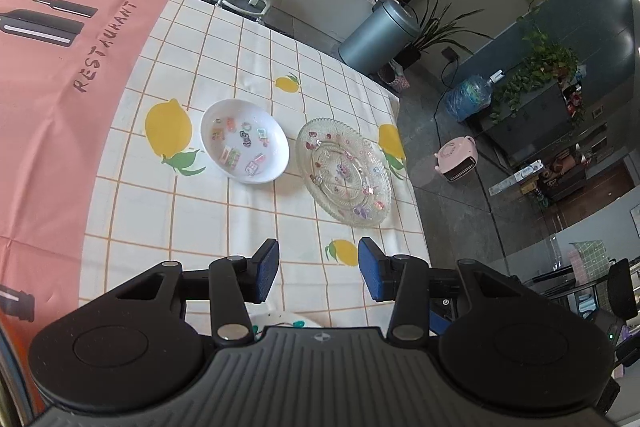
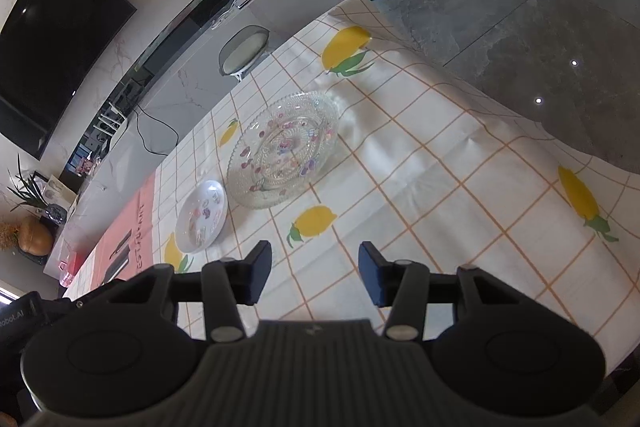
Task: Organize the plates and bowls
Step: 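Move both grippers to the clear glass plate and grasp its rim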
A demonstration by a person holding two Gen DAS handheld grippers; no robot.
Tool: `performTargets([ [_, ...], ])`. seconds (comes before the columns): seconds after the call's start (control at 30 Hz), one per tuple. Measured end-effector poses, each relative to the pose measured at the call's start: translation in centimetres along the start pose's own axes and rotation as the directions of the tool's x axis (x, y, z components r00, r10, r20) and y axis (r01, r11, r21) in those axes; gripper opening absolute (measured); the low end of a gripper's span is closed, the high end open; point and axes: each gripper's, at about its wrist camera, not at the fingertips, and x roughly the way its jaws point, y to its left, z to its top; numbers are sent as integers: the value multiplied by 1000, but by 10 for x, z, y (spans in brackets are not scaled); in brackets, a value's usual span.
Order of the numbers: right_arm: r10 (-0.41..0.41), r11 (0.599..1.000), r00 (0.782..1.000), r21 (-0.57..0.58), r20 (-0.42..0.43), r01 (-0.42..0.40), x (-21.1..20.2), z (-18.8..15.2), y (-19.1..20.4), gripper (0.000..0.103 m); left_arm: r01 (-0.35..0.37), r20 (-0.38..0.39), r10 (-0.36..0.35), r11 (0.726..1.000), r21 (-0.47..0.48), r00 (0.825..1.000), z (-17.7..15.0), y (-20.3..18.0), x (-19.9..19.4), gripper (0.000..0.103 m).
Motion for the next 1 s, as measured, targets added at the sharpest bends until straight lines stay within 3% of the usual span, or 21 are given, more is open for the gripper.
performTargets([
  [0.17,5,1000,1000,21,1,-5,21,18,-4,48,12,-20,-12,1000,-28,1000,10,-3,28,50],
  [0.27,25,998,1000,56,-5,-25,38,28,-7,43,21,-31,-23,998,-66,999,15,-1,47,50],
  [0.43,40,993,999,111,-17,-38,63,41,-12,38,-43,-34,40,996,-79,999,24,-1,73,50],
  [0.83,40,985,999,170,-21,-36,94,53,-21,31,-32,-48,25,988,-150,999,27,5,113,50],
  [1.0,56,977,998,206,-21,-51,96,54,-25,30,-74,-40,69,986,-149,997,27,3,120,49],
])
